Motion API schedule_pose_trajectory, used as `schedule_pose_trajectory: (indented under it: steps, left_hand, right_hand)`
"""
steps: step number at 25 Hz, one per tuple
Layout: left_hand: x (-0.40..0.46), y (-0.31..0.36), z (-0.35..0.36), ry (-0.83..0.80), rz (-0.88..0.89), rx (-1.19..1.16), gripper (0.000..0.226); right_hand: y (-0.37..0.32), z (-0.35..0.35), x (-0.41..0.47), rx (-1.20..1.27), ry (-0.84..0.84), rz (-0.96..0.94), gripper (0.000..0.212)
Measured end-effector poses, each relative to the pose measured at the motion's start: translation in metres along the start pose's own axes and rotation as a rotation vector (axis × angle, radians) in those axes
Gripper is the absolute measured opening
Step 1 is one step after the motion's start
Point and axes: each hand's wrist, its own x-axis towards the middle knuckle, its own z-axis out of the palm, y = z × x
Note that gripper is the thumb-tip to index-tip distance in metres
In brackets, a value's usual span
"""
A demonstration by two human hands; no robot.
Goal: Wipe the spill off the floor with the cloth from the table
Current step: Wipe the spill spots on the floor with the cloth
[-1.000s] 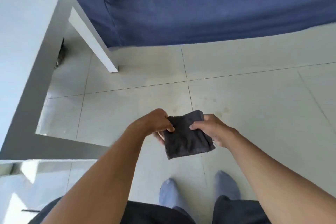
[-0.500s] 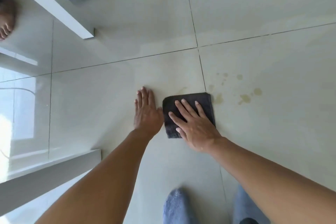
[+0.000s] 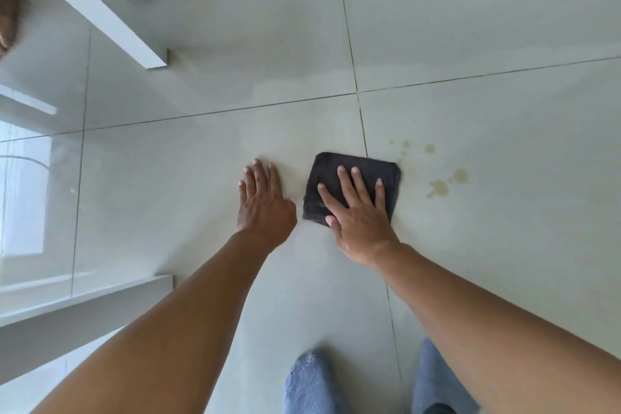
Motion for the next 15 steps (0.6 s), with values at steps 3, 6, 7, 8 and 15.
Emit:
schedule_pose_trajectory:
  steps: [3,6,7,8,15]
  left_hand:
    - [0.005,0.011,0.005,0.032,0.071,0.001,0.081]
    - [0.010,0.018,0.010,0.038,0.058,-0.092,0.082]
    - [0.010,0.016,0.010,0.035,0.063,-0.084,0.083]
    - [0.010,0.014,0.011,0.030,0.074,-0.070,0.083]
    - [0.011,0.016,0.011,-0.005,0.070,-0.035,0.086]
  right_hand:
    - [0.008,0.016,-0.052,0.024,-0.060,0.017,0.059]
    - [0.012,0.012,-0.055,0.008,-0.104,0.015,0.056]
    - [0.013,0.007,-0.042,-0.007,-0.101,0.017,0.056]
    - [0.016,0.001,-0.022,-0.022,-0.084,0.029,0.056]
    - [0.043,-0.057,0.096,0.006,-0.106,0.200,0.060]
